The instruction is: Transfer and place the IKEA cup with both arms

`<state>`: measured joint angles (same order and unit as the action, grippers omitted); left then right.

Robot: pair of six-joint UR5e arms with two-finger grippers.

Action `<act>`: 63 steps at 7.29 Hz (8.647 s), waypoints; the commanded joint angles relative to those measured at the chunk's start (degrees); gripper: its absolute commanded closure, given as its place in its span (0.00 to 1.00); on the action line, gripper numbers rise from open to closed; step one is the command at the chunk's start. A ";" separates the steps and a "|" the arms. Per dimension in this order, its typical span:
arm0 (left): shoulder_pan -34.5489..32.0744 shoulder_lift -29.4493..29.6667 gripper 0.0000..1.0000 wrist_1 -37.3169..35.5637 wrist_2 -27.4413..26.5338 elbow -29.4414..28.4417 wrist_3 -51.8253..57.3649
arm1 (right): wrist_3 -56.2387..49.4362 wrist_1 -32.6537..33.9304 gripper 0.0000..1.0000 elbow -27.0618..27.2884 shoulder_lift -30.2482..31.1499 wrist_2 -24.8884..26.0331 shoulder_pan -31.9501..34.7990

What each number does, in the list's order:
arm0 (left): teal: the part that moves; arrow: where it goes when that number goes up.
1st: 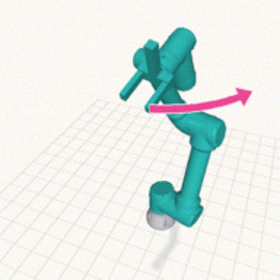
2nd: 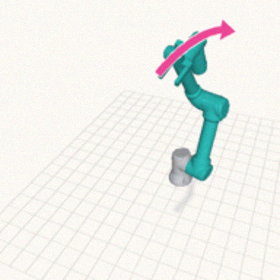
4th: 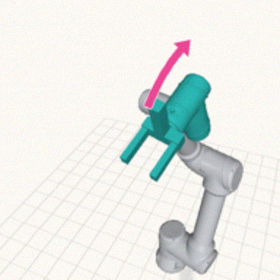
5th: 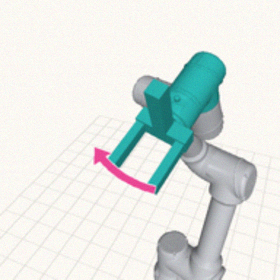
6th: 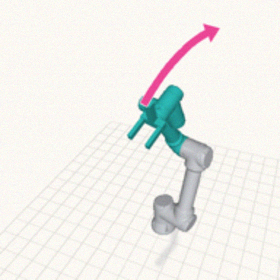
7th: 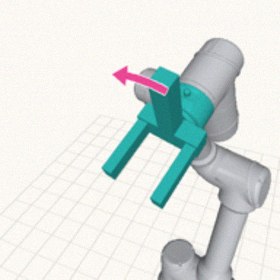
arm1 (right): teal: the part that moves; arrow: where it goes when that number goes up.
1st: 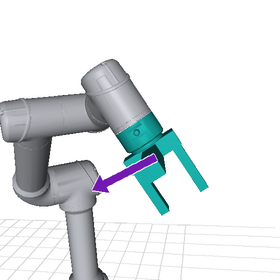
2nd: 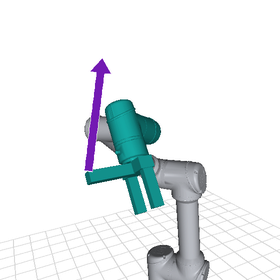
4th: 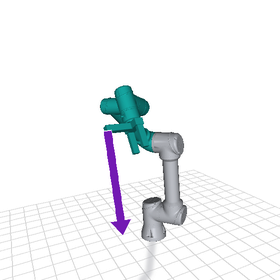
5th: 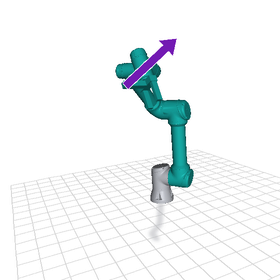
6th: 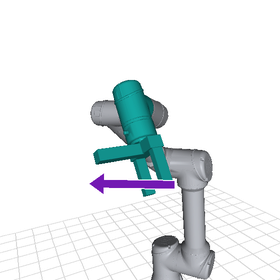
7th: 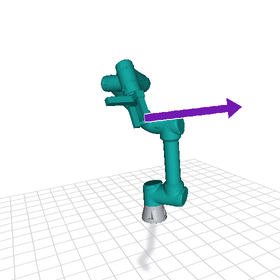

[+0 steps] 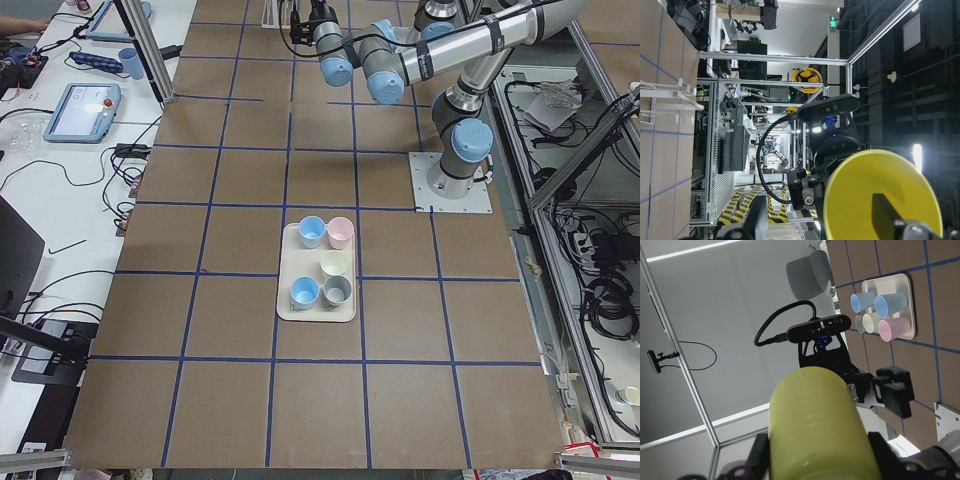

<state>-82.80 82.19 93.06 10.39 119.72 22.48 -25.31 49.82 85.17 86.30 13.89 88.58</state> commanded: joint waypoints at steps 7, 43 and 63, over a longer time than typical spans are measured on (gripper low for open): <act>-0.87 -0.98 1.00 -0.85 -0.37 -0.45 -1.74 | 1.13 -0.16 0.00 -0.09 -0.17 -0.09 0.02; 44.04 33.82 1.00 -19.49 -93.18 -28.49 71.83 | 27.15 45.28 0.00 3.95 2.12 76.99 5.20; 30.71 24.62 0.04 -6.15 -94.24 -37.00 47.38 | 27.33 45.37 0.00 3.95 2.03 76.99 5.11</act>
<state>-47.72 109.39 83.69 -83.63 84.17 77.58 2.02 95.19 89.10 88.33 90.88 93.69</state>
